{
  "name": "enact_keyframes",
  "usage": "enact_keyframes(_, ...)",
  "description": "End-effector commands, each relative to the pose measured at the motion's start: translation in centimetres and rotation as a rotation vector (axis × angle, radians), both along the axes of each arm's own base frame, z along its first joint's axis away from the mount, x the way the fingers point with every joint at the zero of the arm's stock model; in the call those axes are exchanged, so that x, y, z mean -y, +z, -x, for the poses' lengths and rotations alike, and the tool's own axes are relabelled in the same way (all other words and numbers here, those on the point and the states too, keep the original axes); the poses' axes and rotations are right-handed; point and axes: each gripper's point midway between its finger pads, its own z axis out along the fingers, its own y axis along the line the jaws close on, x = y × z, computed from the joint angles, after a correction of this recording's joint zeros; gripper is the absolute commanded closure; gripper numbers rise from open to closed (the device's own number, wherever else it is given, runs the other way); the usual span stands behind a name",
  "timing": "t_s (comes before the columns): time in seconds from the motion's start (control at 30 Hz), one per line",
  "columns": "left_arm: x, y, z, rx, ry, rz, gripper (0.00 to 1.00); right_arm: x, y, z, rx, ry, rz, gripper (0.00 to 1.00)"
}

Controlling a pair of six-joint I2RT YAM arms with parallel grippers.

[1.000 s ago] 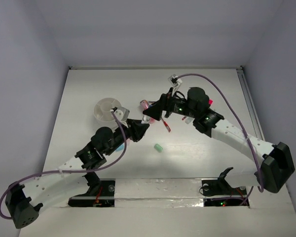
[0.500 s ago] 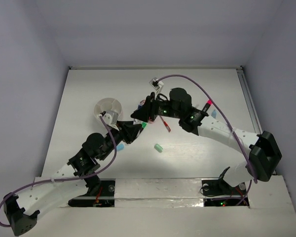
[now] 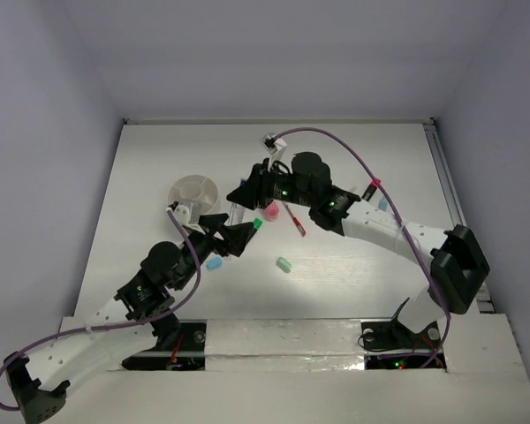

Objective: Sort the stationery into containers
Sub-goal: Place the stationery in the storage box.

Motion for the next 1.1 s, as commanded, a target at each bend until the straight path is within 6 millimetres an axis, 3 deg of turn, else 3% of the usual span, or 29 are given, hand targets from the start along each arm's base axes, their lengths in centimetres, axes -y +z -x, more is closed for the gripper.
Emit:
enact_keyframes(0.0,-1.1,3.2,0.2,0.035,0.034,0.074,0.18,-1.0,5.6,-2.4,0.133,-0.058,-0.095,0.95)
enact_keyframes(0.03,-1.4,3.6,0.4,0.043,0.035,0.089,0.11,-1.5,5.0,-3.1,0.129,-0.07,-0.085,0.95)
enact_keyframes(0.17,-2.4,4.3,1.0,0.028,0.046,0.114,0.02,-2.7,5.8,-5.7,0.141,-0.112,-0.106,0.95)
enact_keyframes(0.3,-3.7,4.7,1.7,-0.003,0.07,0.125,0.01,-3.7,5.3,-8.8,0.133,-0.159,-0.118,0.95)
enact_keyframes(0.37,-4.8,6.5,2.3,0.024,0.08,0.161,0.01,-4.0,5.5,-10.4,0.144,-0.191,-0.124,0.95)
enact_keyframes(0.4,-5.2,6.5,2.5,0.018,0.087,0.148,0.01,-4.3,3.7,-11.8,0.126,-0.209,-0.1,0.95)
enact_keyframes(0.47,-6.4,8.2,2.9,0.052,0.112,0.15,0.01,-4.9,3.8,-12.9,0.146,-0.227,-0.098,0.95)
enact_keyframes(0.5,-6.8,8.1,3.0,0.045,0.121,0.12,0.01,-5.4,2.3,-13.7,0.137,-0.238,-0.073,0.95)
enact_keyframes(0.53,-7.4,9.4,3.2,0.057,0.136,0.118,0.01,-5.5,2.0,-14.2,0.14,-0.253,-0.069,0.95)
enact_keyframes(0.6,-8.6,9.2,2.9,0.044,0.189,0.046,0.01,-5.9,2.5,-15.0,0.166,-0.264,-0.072,0.95)
enact_keyframes(0.63,-9.0,9.8,2.9,0.052,0.201,0.035,0.01,-6.3,1.5,-15.5,0.157,-0.27,-0.059,0.95)
enact_keyframes(0.73,-9.5,9.0,2.5,0.055,0.234,-0.013,0.01,-6.8,1.9,-16.4,0.183,-0.283,-0.063,0.95)
enact_keyframes(0.77,-9.5,8.7,2.4,0.057,0.239,-0.017,0.01,-7.1,0.6,-16.8,0.168,-0.284,-0.038,0.95)
enact_keyframes(1.07,-9.7,7.8,2.1,0.056,0.253,-0.045,0.01,-8.1,-2.7,-17.9,0.16,-0.28,0.02,0.95)
